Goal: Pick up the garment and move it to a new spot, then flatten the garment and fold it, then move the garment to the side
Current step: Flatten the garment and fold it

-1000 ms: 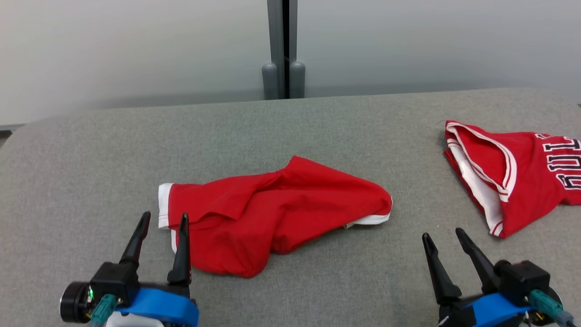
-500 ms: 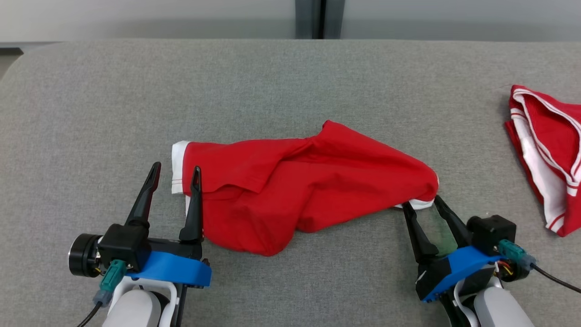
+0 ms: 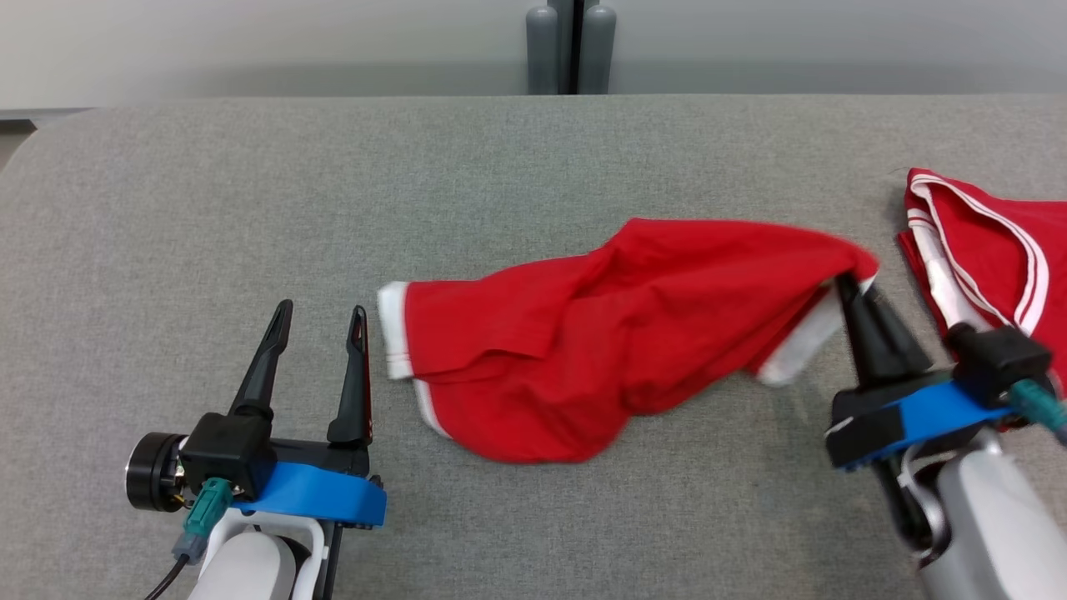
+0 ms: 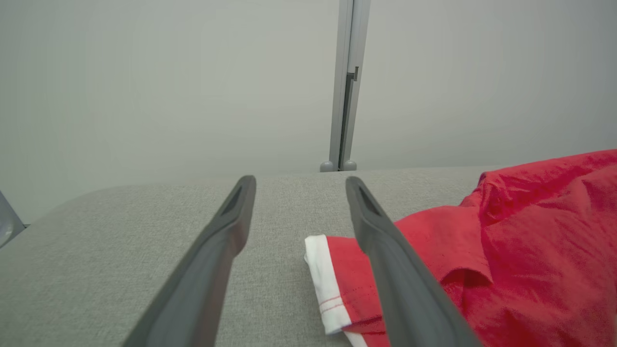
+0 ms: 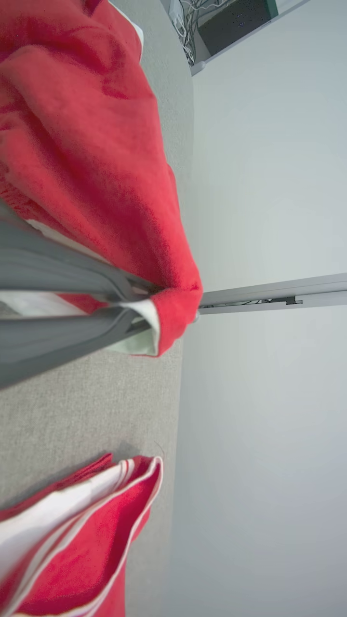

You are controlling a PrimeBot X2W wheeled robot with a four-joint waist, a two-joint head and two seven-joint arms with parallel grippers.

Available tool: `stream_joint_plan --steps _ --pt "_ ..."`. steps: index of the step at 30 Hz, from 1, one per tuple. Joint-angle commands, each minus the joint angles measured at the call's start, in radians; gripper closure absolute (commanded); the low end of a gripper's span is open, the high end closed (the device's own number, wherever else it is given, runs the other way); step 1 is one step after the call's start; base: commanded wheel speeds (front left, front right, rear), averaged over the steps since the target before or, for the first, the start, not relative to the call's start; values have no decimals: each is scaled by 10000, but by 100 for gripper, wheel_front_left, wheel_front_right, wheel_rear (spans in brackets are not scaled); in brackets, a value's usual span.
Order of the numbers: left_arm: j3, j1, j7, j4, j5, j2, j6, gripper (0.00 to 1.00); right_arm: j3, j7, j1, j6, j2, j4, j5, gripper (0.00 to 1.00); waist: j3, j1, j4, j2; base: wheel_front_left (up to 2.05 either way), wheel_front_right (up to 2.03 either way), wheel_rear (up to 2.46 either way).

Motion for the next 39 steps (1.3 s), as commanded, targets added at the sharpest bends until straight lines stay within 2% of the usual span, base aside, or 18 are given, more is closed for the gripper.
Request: stream_joint_plan --steps 1,5,7,10,16,19,22,23,24,33,39 --pt "45 25 -55 -8 -2 -6 47 0 -94 -82 -253 2 -162 -193 -149 100 -72 0 -60 -2 0 0 0" --pt "54 96 -58 -11 -31 20 54 0 -57 -67 -624 3 -414 -1382 -742 100 -202 0 -133 -2 0 0 0" --pt "64 130 -66 -11 -66 20 54 0 596 205 -510 3 -401 -1978 -895 100 -256 0 -155 -2 0 0 0" --pt "50 155 -76 -18 -79 -29 73 0 2254 981 5 0 -439 -2530 -744 100 -301 0 -154 -2 0 0 0" --pt "-46 81 -92 20 -112 -119 47 0 5042 2295 966 2 -408 -1927 399 100 -237 0 -102 -2 0 0 0" --pt "-75 20 -99 54 -117 -152 28 0 5548 2280 1194 2 -383 -1450 782 100 -186 0 -92 -2 0 0 0" --pt "-60 9 -106 81 -119 -150 49 0 5521 1974 1260 3 -268 -1156 936 100 -164 0 -134 -2 0 0 0" --pt "-49 24 -108 95 -117 -139 63 0 5450 1848 1262 3 -235 -1102 942 59 -171 0 -158 -2 0 0 0" --pt "-43 39 -110 104 -111 -133 79 0 5365 1716 1299 3 -189 -1073 941 0 -183 0 -175 -2 0 0 0" --pt "65 403 -114 200 -161 -88 191 0 4303 1116 2080 3 57 -1800 733 0 -647 0 -385 -2 0 0 0" --pt "134 786 -109 240 -183 -1 353 0 2867 1073 2954 3 211 -2795 418 0 -1093 0 -589 -2 0 0 0"
